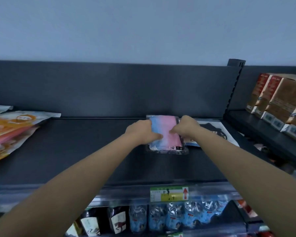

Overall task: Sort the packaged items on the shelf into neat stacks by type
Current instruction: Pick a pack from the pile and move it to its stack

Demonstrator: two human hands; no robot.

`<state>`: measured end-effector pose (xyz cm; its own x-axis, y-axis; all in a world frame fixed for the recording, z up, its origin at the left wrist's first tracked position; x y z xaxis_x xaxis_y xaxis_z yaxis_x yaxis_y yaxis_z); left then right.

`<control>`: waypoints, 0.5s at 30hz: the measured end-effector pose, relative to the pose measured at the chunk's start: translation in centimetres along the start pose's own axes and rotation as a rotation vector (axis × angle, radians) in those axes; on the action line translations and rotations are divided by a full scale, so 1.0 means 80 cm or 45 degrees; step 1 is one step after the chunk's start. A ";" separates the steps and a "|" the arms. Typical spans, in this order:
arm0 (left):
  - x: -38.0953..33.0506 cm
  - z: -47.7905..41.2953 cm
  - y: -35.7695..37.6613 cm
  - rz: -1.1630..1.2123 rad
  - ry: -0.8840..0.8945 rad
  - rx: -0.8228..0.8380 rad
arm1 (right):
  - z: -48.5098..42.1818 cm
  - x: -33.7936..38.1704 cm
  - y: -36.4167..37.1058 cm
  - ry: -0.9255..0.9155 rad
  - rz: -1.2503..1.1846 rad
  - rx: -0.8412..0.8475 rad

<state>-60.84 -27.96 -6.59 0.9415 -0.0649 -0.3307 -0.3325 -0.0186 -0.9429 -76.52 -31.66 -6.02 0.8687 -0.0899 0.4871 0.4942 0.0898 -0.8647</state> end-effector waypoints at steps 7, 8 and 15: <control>0.026 0.020 -0.038 -0.307 -0.129 -0.081 | 0.015 0.056 -0.025 -0.231 0.380 -0.248; 0.036 0.026 -0.047 -0.318 -0.163 -0.096 | 0.016 0.068 -0.019 -0.266 0.353 -0.209; 0.130 0.087 -0.128 -0.418 -0.287 -0.324 | 0.060 0.178 0.039 -0.480 0.303 -0.116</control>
<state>-47.23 -21.48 -0.66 0.9783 0.2027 -0.0435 0.0083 -0.2478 -0.9688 -62.41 -27.86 -1.17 0.9178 0.2917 0.2694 0.2888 -0.0250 -0.9571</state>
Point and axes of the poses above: each hand's wrist, its own z-axis away from the middle knuckle, its own y-axis out of the palm, x = y × z, the point moved 9 cm from there along -z, towards the middle knuckle, and after that the axes turned 4 degrees about y, right-handed, at the moved point
